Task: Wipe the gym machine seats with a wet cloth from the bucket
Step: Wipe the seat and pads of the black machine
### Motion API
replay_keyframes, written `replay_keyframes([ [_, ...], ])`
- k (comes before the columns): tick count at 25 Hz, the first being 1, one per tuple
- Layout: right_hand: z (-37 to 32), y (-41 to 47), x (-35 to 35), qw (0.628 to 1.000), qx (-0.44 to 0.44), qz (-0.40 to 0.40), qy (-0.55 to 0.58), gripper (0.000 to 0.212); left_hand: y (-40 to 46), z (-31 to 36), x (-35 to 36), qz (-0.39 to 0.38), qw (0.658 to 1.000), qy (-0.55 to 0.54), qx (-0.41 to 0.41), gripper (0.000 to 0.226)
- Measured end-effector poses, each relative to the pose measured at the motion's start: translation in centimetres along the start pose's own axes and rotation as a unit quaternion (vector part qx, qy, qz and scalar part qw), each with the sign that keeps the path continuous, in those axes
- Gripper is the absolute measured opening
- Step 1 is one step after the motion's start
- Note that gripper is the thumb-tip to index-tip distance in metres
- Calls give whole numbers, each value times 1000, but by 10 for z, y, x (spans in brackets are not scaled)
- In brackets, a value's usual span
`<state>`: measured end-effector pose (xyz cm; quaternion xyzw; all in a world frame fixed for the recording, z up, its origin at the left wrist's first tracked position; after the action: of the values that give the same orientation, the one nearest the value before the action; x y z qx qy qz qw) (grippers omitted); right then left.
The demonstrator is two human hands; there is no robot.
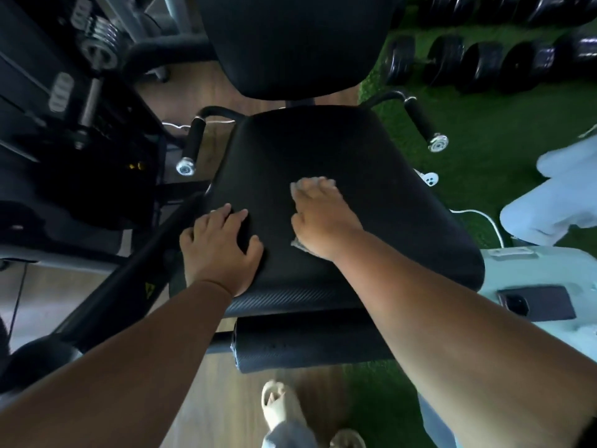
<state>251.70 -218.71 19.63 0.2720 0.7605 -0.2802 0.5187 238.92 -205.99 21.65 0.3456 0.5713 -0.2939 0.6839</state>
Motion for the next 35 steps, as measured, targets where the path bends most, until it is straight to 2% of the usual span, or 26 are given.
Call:
replay_keyframes([
  [2,-4,-20,-9,996,-86,-17,33,63,1,-1,1,-13,1000,-4,-3,66],
  [4,31,-32,-25,996,-81,5,23,64,4,-1,4,-29,1000,0,-2,66],
  [5,64,-30,-31,999,-36,24,-2,65,5,0,6,-38,999,5,2,67],
  [7,121,-19,-43,992,115,47,-19,62,6,2,8,-55,998,10,7,68],
  [8,127,-9,-42,984,170,53,-11,61,7,2,9,-60,998,12,8,68],
  [9,114,5,-38,981,188,56,3,62,7,2,10,-64,998,14,8,68],
  [11,47,25,-17,992,118,37,28,70,6,1,9,-66,998,18,4,69],
  [13,-11,14,3,998,-25,-23,49,73,9,2,8,-72,997,18,-1,70],
  [14,-15,5,-1,994,-82,-36,56,71,10,2,8,-79,997,16,-4,70],
  [15,3,3,-12,992,-101,-27,67,70,10,1,7,-85,996,13,-8,70],
  [16,34,10,-26,995,-72,2,69,68,10,0,7,-90,996,6,-15,70],
  [19,141,59,-42,989,131,49,54,58,24,0,10,-105,993,-8,-62,68],
  [21,128,93,-30,989,112,45,84,61,54,12,26,-121,988,-21,-95,71],
  [24,78,95,-12,989,-17,35,142,60,84,27,57,-155,978,-6,-140,76],
  [26,93,74,-17,984,-63,41,162,62,86,29,62,-143,980,11,-141,77],
  [28,140,74,-34,980,-24,71,184,68,84,29,60,-133,981,17,-139,77],
  [31,204,129,-39,976,104,123,146,66,87,29,61,-136,980,24,-142,77],
  [33,204,183,-26,973,143,125,130,62,88,31,63,-140,980,32,-139,78],
  [35,164,219,-10,982,99,93,133,71,87,31,63,-136,980,33,-143,78],
])
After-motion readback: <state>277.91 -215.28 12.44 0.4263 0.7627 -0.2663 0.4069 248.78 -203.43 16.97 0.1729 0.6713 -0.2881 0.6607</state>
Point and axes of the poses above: each hand's wrist, its own y-axis towards the middle knuckle, its own x-axis out of the palm, z = x × y, the point moved 9 cm from there along y, towards the middle knuckle, and after that the axes turned 13 degrees about z, right-handed, at the moved point
